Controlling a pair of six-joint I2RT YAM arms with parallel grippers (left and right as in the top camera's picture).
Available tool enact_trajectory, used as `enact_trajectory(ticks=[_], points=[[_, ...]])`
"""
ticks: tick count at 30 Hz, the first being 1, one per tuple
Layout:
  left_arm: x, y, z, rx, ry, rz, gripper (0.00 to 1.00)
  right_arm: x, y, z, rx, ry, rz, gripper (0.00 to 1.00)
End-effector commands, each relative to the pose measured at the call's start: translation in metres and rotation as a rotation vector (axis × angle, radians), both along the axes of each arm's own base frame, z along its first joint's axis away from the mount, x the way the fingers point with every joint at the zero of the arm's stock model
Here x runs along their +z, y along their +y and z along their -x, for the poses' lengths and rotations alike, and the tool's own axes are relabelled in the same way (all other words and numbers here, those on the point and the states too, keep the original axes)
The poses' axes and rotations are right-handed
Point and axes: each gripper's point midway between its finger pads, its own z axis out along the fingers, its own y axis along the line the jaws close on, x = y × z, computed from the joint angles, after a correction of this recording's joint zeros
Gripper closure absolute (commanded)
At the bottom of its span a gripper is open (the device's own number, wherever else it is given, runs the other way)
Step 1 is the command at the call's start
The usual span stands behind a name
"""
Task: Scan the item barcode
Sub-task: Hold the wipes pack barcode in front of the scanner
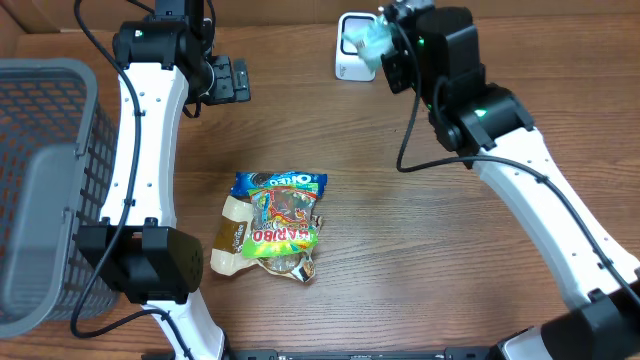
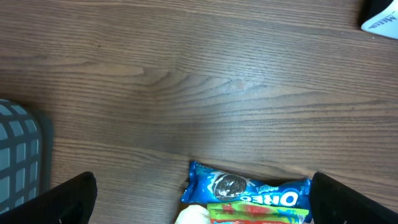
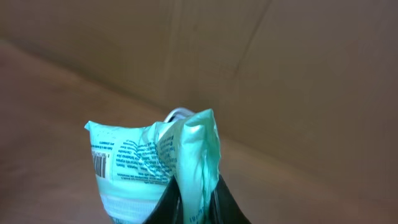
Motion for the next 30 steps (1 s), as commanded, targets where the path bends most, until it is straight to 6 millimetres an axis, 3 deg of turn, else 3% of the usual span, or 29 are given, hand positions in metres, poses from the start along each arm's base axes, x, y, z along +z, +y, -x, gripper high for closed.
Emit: enact_trajectory(ticks=[1,2,8,16,20,25,27,30], points=[[0.006,-0.003,-0.002,0.010,-0.020,0.002,0.00,0.008,-0.014,-0.028,-0.046,-0.142,0.252,0.96],[0.006,-0.003,-0.002,0.010,-0.020,0.002,0.00,0.006,-0.013,-0.045,-0.057,-0.202,0.339,0.96],[0.006,-0.003,-0.002,0.010,-0.020,0.002,0.01,-0.005,-0.003,-0.087,-0.084,-0.374,0.497,0.96],[0.006,-0.003,-0.002,0.010,-0.020,0.002,0.00,-0.076,0.023,-0.128,-0.014,-0.504,0.742,0.96],[0.006,-0.003,-0.002,0.010,-0.020,0.001,0.00,-0.096,0.035,-0.137,0.005,-0.622,0.814,0.96],[0.006,-0.003,-0.002,0.010,-0.020,0.002,0.00,-0.138,0.042,-0.145,0.102,-0.641,0.869,0.96],[0.006,-0.003,-0.002,0.010,-0.020,0.002,0.00,-0.142,0.039,-0.146,0.097,-0.648,0.867,0.96],[0.006,-0.003,-0.002,0.010,-0.020,0.001,0.00,-0.132,0.033,-0.146,0.058,-0.698,0.852,0.96]])
